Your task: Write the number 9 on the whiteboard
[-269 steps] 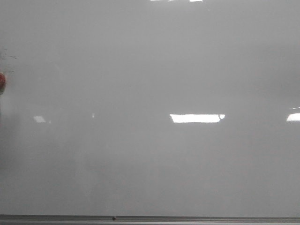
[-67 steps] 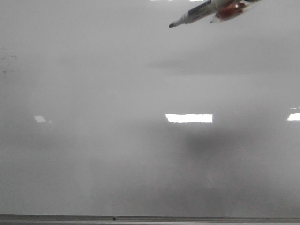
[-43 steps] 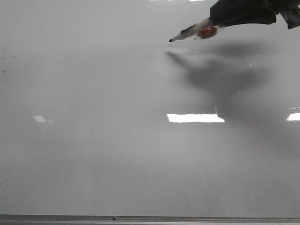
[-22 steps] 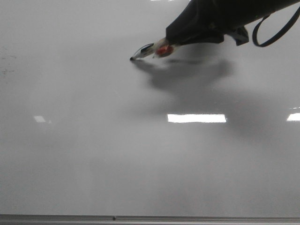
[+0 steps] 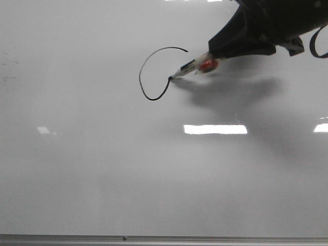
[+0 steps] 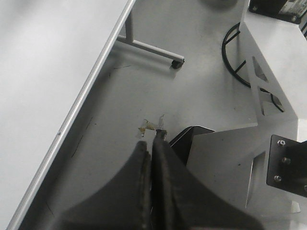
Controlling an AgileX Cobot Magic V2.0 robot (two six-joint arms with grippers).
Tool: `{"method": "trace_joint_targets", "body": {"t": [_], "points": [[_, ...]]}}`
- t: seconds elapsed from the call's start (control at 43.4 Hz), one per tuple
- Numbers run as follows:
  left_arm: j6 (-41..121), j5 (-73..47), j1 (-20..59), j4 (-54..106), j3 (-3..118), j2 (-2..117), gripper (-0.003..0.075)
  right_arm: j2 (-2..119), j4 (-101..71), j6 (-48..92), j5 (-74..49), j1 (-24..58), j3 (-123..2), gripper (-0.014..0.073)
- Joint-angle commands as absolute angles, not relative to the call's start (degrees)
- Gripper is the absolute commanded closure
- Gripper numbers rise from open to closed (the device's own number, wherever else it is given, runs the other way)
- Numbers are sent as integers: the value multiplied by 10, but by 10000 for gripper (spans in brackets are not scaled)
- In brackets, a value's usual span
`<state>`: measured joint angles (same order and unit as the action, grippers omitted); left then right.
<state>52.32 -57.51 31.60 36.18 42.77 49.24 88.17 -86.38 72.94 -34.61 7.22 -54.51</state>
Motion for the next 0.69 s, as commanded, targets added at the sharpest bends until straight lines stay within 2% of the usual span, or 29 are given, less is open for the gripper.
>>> {"method": "trace_joint_targets", "body": {"t": [0.0,0.369,0.668], "points": [[517,-551,315,392,442,488,739,859,-882,738,-310,62,-587,653],[517,-551,315,392,442,488,739,869,-860,730,-307,64,-596,653],[517,-551,315,392,442,488,739,894,-825,724,-293,82,-465,653]]}}
